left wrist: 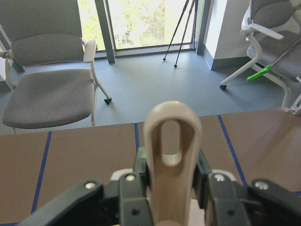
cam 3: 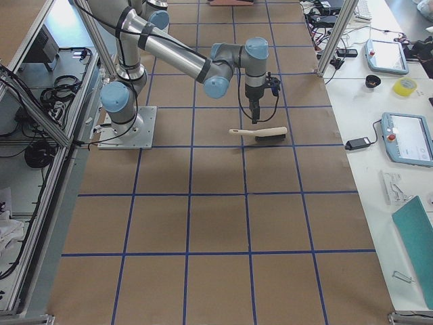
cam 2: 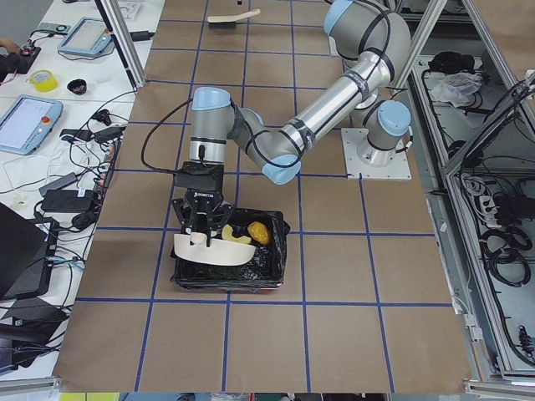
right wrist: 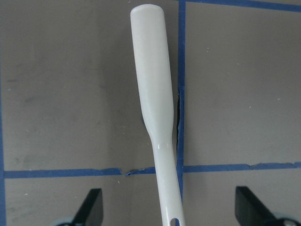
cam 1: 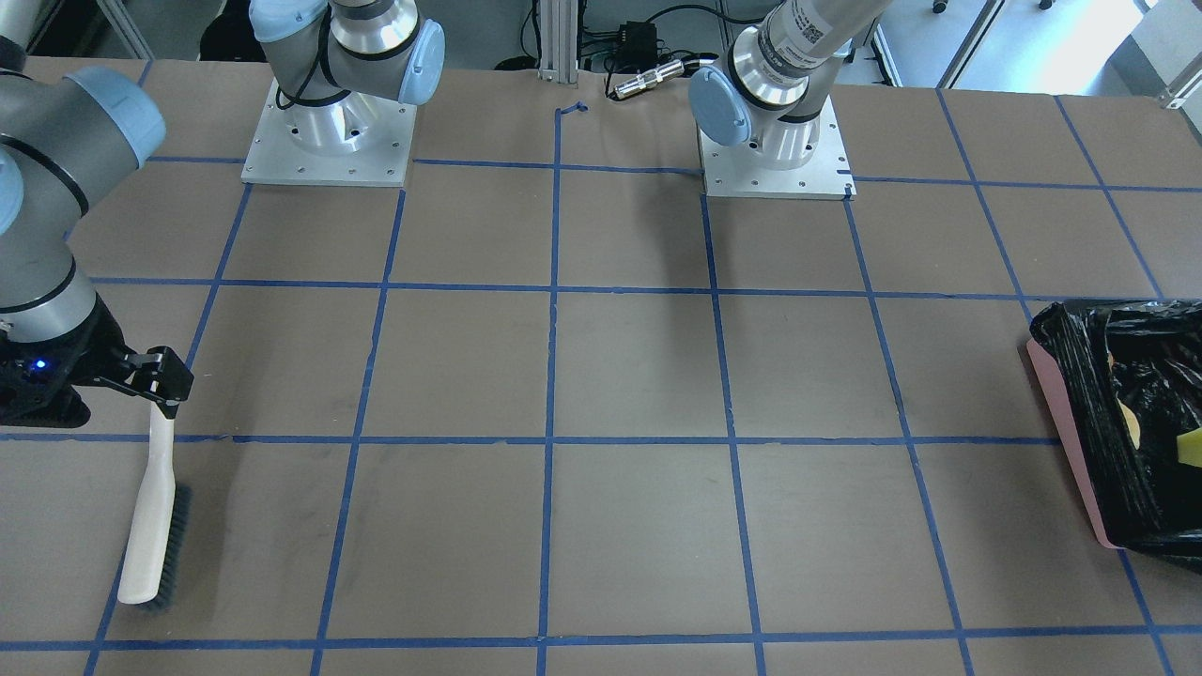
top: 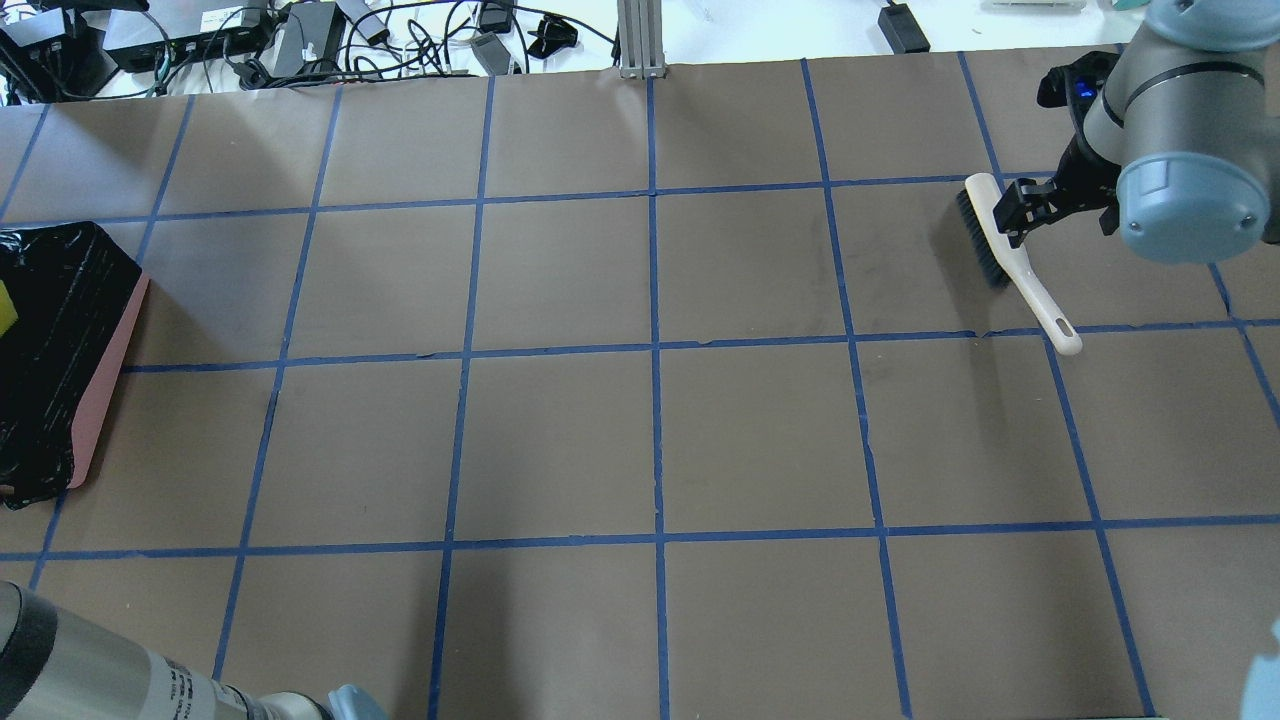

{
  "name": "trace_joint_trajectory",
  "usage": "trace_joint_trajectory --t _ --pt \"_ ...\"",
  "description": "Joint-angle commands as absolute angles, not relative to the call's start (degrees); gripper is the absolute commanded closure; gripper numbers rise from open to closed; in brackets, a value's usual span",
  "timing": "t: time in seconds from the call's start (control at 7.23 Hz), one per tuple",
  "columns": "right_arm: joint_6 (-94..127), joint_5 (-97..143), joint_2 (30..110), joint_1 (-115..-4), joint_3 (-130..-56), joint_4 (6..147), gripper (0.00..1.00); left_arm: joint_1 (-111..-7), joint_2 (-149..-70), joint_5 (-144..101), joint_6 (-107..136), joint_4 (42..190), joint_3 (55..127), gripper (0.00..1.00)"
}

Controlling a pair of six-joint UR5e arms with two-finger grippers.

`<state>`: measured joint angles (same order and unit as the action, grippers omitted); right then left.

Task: Sweep and dump trash into bin
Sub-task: 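Set the brush down with the right gripper while the left returns the dustpan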

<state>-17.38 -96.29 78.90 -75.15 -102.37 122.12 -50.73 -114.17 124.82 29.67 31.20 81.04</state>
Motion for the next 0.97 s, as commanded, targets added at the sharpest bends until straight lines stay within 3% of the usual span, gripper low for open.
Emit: trace_joint_trajectory --t 0.0,0.42,0.83 --pt "-13.8 -96.0 83.4 -79.3 -100.5 115.5 0.00 -51.5 -112.4 124.5 29.4 37.2 80.6 1.00" --pt "-9.0 -95.8 85.1 -82.9 -88.4 96.6 0.00 -50.8 -113.3 115.7 31.1 54.8 68.2 1.00" --pt "-5.5 -88.5 87.9 -84.9 -88.7 94.1 0.00 -51.3 -114.6 104.1 41.5 61.4 66.8 1.00"
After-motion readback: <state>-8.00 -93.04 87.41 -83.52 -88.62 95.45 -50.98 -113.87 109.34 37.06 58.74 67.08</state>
